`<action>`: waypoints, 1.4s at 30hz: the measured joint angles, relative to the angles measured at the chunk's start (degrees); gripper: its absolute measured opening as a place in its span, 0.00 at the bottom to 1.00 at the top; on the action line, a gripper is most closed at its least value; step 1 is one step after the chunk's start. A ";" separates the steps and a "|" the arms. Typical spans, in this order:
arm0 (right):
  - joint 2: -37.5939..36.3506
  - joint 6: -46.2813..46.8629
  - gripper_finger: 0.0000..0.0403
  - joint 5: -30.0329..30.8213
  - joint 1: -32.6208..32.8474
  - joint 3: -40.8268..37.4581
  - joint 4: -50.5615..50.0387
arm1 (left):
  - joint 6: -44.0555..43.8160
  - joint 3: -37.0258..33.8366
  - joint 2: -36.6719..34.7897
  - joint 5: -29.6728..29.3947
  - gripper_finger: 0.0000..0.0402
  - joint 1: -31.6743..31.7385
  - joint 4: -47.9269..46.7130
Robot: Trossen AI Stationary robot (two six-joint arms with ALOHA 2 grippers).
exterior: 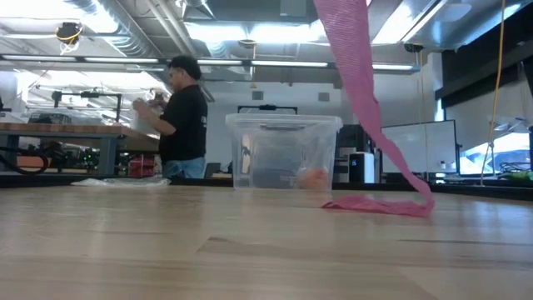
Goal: Roll bandage
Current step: Roll the pink bandage
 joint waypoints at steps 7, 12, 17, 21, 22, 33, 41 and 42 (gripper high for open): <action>1.13 2.13 0.04 1.99 0.01 0.00 1.15 | 0.87 0.00 0.00 -1.01 0.33 0.22 -1.73; 1.83 2.39 0.04 2.97 0.02 0.02 1.82 | 0.87 0.00 -0.02 -1.02 0.24 0.21 -3.07; 1.88 2.35 0.07 2.07 0.03 0.02 1.08 | 0.87 0.00 -0.02 -1.31 0.06 0.22 -3.48; 1.90 2.25 0.15 3.00 0.07 0.56 1.35 | 0.88 0.00 -0.04 -1.63 0.03 0.27 -2.67; 1.92 1.95 0.18 3.06 0.07 1.19 0.46 | 0.86 0.00 -0.05 -1.64 0.03 0.28 -2.60; -0.65 16.25 0.45 11.03 6.51 10.09 -31.97 | 0.65 0.00 -2.58 -2.78 0.02 -3.32 -2.58; -8.41 19.61 0.44 10.60 7.17 -12.72 -24.00 | 0.89 0.00 -3.95 -2.69 0.03 -6.59 -0.48; -9.60 18.46 0.43 10.19 7.17 -16.89 -20.63 | 1.07 0.00 -4.05 -2.69 0.03 -6.80 -0.03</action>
